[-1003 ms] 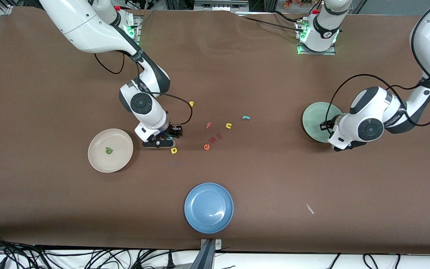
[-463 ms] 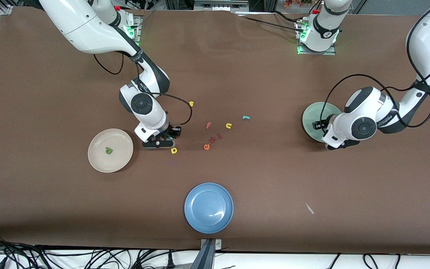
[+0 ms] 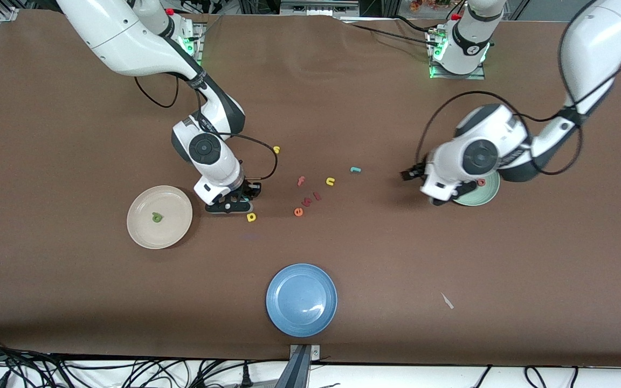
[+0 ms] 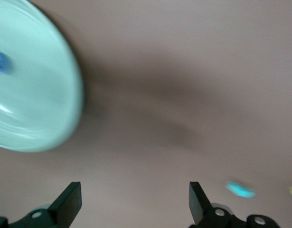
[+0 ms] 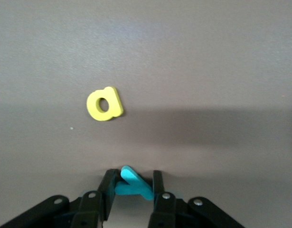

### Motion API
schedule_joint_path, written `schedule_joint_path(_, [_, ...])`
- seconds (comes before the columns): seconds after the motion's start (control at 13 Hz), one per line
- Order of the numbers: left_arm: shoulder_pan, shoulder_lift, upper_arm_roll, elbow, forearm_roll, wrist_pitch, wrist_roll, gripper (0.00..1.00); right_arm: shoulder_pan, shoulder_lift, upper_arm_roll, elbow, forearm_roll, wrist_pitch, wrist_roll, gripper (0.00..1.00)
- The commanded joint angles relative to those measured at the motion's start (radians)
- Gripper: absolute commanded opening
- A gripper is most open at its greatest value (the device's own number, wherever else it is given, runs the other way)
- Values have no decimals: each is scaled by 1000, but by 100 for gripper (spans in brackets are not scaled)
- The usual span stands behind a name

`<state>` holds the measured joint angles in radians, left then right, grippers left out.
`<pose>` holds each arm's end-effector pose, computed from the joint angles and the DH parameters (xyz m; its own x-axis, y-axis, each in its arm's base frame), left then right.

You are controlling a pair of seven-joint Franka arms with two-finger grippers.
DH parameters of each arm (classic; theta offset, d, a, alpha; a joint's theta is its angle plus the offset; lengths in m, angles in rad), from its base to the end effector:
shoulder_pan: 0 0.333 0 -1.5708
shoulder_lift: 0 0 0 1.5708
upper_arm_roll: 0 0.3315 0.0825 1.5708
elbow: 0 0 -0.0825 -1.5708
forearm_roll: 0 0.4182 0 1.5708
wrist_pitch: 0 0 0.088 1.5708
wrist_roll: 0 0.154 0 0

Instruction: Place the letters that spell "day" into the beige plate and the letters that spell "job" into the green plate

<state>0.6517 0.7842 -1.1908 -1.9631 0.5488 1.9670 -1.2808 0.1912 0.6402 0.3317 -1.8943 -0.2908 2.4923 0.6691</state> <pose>0.5374 -0.2589 0.2172 0.8414 0.4464 -0.3046 0.4462 -0.8918 -0.0746 0.5740 0.3253 0.1165 0.9997 0.0247 -0.0047 0.0246 -0.9995 -0.0216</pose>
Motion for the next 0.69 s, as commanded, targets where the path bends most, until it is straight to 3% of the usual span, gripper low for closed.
schedule_joint_path(0.0, [-136, -14, 40, 4, -20, 96, -155, 99, -1, -81, -14, 1, -19, -123, -63, 27])
schedule_joint_path(0.23, [-327, -16, 176, 4, 8, 231, -384, 99, -30, -152, -68, 7, -18, -229, -259, 27])
schedule_joint_path(0.46, [-483, -14, 298, 4, 74, 341, -572, 98, -68, -197, -166, 7, -5, -259, -558, 28])
schedule_joint_path(0.54, [-515, -14, 327, 4, 74, 357, -581, 96, -76, -198, -199, 7, -4, -256, -627, 29])
schedule_joint_path(0.62, [-538, -11, 353, 4, 75, 366, -581, 87, -81, -198, -220, 7, -1, -251, -670, 30])
